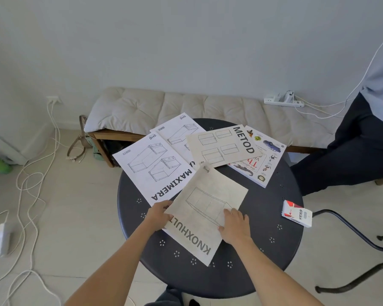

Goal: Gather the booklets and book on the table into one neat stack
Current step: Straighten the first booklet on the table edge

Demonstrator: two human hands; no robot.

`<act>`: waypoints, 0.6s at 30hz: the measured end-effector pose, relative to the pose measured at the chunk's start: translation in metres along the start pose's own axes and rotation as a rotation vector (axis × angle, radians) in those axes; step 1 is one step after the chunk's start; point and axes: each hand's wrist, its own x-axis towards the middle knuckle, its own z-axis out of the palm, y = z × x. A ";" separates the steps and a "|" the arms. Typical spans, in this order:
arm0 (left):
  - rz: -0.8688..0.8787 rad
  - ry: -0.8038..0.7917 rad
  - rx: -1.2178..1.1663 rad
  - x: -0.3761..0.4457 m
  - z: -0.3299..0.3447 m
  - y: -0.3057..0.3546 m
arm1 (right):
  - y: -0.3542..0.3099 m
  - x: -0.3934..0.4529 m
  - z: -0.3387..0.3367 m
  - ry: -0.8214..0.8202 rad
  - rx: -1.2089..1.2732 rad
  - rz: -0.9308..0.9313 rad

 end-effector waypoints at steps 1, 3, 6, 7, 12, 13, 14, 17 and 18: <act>0.015 -0.002 0.022 -0.001 -0.004 0.004 | -0.001 0.001 -0.006 0.017 0.005 -0.016; 0.059 0.001 0.106 0.000 -0.014 0.012 | -0.005 0.005 -0.018 0.041 0.041 -0.068; 0.109 -0.012 0.252 0.000 -0.027 0.024 | -0.014 0.010 -0.033 0.080 0.115 -0.160; 0.124 -0.018 0.296 0.000 -0.031 0.028 | -0.018 0.012 -0.037 0.100 0.129 -0.194; 0.199 -0.058 0.525 0.000 -0.035 0.046 | -0.024 0.019 -0.045 0.200 0.114 -0.244; 0.204 -0.070 0.549 0.000 -0.035 0.050 | -0.024 0.020 -0.046 0.212 0.109 -0.240; 0.215 -0.082 0.560 0.000 -0.033 0.053 | -0.023 0.021 -0.046 0.211 0.096 -0.245; 0.250 -0.113 0.568 0.000 -0.026 0.064 | -0.021 0.021 -0.047 0.138 0.090 -0.253; 0.254 -0.107 0.556 0.000 -0.023 0.066 | -0.020 0.020 -0.048 0.109 0.123 -0.232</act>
